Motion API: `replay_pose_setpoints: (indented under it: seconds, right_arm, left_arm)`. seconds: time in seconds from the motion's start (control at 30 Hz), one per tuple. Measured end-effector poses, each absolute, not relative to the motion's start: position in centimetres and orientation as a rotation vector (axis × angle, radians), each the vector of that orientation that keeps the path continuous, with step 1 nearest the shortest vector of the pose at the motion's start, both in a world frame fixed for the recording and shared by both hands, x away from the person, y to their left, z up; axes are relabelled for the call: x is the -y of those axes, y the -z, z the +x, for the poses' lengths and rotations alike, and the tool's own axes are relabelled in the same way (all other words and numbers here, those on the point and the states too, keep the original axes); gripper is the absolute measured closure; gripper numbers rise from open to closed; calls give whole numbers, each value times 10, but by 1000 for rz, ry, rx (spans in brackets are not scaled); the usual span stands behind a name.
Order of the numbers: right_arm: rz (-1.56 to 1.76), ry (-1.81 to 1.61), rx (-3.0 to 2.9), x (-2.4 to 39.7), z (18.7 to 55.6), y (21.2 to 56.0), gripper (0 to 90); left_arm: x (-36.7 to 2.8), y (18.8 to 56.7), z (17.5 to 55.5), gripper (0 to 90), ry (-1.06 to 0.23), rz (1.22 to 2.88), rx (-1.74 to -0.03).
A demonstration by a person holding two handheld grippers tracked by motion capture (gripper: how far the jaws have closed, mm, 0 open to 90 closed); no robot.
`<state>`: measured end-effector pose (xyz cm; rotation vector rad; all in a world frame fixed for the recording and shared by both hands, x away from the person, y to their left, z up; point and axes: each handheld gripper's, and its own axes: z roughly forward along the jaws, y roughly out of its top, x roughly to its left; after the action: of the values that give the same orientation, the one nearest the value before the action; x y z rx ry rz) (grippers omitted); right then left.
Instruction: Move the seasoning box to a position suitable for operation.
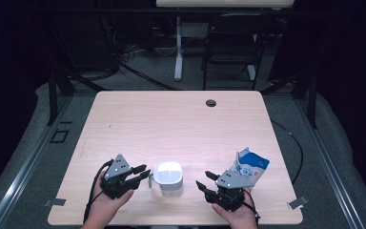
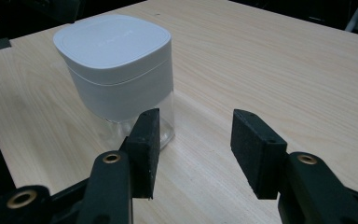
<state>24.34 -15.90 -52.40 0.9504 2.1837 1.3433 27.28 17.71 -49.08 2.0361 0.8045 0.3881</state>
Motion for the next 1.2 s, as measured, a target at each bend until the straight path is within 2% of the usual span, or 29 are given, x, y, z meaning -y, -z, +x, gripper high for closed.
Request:
replay_pose_setpoints:
  seconds: [0.4,1.0,1.2]
  right_arm:
    - [961,-1340,-2210,154,245,523,617]
    - [940,-1338,-2225,150,246,522,703]
    - [937,-1337,-2225,148,247,520,706]
  left_arm:
    - [-168,480,274,900,-334,2037,-790]
    - [-152,479,279,900,-322,2107,-794]
    - [-150,480,279,900,-332,2114,-793]
